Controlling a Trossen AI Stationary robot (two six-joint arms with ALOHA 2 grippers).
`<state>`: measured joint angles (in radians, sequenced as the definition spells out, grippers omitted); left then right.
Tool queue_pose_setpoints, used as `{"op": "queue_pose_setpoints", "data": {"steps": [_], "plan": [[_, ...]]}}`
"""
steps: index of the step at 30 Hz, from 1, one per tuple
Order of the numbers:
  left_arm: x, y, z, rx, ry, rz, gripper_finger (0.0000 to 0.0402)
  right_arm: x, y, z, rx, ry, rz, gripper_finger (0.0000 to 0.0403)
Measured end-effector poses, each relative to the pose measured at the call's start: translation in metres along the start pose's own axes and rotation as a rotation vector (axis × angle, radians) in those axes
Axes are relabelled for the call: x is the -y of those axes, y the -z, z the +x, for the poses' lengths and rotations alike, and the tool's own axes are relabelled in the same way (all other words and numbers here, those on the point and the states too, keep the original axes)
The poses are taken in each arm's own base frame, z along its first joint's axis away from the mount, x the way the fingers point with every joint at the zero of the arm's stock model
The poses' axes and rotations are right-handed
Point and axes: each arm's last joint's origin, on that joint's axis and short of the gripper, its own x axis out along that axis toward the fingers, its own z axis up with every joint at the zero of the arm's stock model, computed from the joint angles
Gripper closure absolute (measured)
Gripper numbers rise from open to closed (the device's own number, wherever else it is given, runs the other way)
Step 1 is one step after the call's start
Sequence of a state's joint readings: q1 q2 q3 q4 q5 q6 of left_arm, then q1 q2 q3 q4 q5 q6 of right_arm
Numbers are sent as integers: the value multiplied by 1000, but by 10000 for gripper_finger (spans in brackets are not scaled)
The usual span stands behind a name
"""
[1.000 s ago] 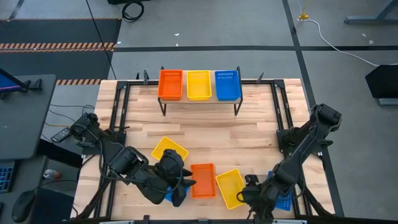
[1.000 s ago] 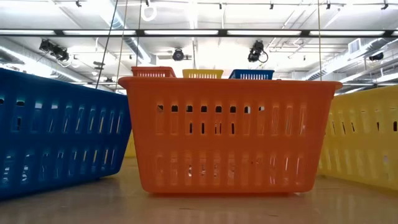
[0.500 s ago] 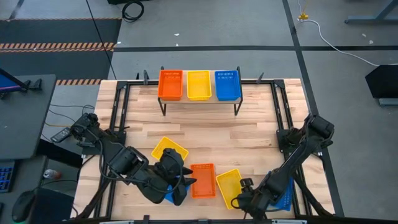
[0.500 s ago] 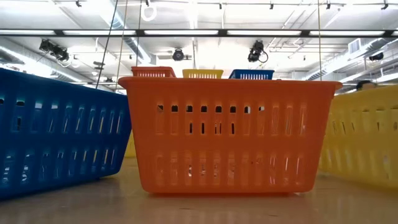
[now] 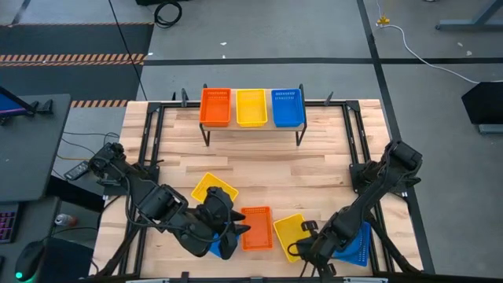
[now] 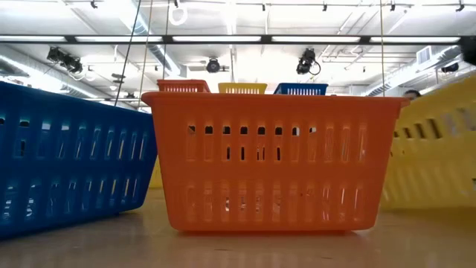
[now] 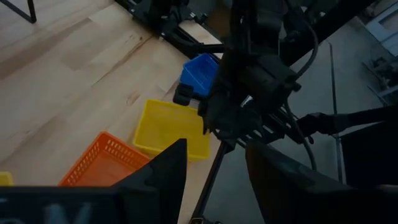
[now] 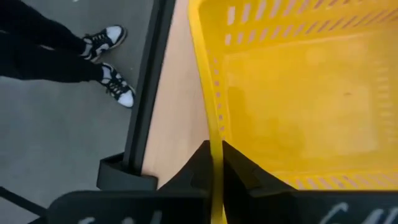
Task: Stack baskets on shelf by color
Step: Stack the bottom yellow bin on top of the yellow bin on the shelf
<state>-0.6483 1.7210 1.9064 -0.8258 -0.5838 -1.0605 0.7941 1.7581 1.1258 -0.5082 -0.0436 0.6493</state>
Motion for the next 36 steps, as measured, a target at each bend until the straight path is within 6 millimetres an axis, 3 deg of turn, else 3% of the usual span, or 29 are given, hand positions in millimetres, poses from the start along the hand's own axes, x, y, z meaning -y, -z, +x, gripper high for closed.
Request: {"op": "queue_pose_setpoints", "data": {"steps": [11,22,29,36], "plan": [[5,-15,5,103,60,19,230,19,-42,-99,175,131,-39,389],[17,-26,2,206,154,141,230,69,-75,-195,474,295,-49,390],[15,-48,0,280,126,193,230,115,-86,-235,596,405,-20,390],[9,-71,2,367,74,238,230,149,-97,-254,706,454,-22,389]]}}
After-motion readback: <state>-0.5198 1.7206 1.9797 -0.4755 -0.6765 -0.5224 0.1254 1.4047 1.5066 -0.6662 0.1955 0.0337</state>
